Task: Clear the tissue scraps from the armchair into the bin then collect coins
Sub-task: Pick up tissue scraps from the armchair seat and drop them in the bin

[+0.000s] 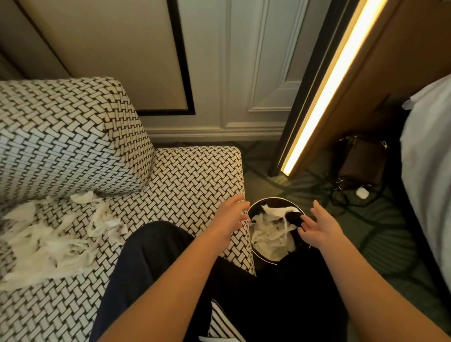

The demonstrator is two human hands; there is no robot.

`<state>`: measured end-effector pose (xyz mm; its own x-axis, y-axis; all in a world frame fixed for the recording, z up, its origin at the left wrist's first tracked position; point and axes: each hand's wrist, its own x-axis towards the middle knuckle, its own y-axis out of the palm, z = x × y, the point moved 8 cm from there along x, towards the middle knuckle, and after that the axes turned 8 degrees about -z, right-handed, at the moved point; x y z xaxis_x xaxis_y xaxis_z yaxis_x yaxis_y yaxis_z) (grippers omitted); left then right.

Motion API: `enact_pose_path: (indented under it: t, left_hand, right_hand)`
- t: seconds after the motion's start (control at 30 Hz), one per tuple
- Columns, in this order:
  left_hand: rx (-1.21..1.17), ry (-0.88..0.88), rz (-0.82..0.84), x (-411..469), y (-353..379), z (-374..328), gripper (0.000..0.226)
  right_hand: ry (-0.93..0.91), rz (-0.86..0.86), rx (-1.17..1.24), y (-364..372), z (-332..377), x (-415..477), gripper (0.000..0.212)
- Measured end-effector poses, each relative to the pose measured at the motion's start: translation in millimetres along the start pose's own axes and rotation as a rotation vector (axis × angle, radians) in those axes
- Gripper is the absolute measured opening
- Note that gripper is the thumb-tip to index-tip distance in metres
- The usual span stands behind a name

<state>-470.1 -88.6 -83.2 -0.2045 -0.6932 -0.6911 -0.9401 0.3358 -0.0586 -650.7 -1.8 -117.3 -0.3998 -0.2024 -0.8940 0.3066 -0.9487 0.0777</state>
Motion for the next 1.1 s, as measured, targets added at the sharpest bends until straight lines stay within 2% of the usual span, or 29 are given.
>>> enact_pose_path:
  t: [0.1, 0.33, 0.63, 0.87, 1.0, 1.1]
  left_hand:
    - [-0.057, 0.046, -0.041, -6, -13, -8, 0.038]
    - [-0.203, 0.172, -0.11, -35, -61, -37, 0.019]
    - [-0.397, 0.358, -0.189, -79, -183, -56, 0.02]
    - [-0.445, 0.338, -0.359, -88, -284, -9, 0.02]
    - [-0.488, 0.273, -0.494, -92, -340, 36, 0.017]
    - [-0.514, 0.204, -0.585, -96, -369, 70, 0.017]
  right_hand:
    - [-0.043, 0.062, -0.039, 4, -1, -11, 0.059]
    - [-0.195, 0.27, -0.06, 43, -5, -51, 0.05]
    - [-0.299, 0.501, -0.271, 148, -75, -153, 0.025]
    - [-0.353, 0.617, -0.442, 215, -155, -205, 0.02]
    - [-0.432, 0.664, -0.672, 246, -217, -209, 0.023]
    - [-0.579, 0.672, -0.933, 260, -257, -198, 0.012]
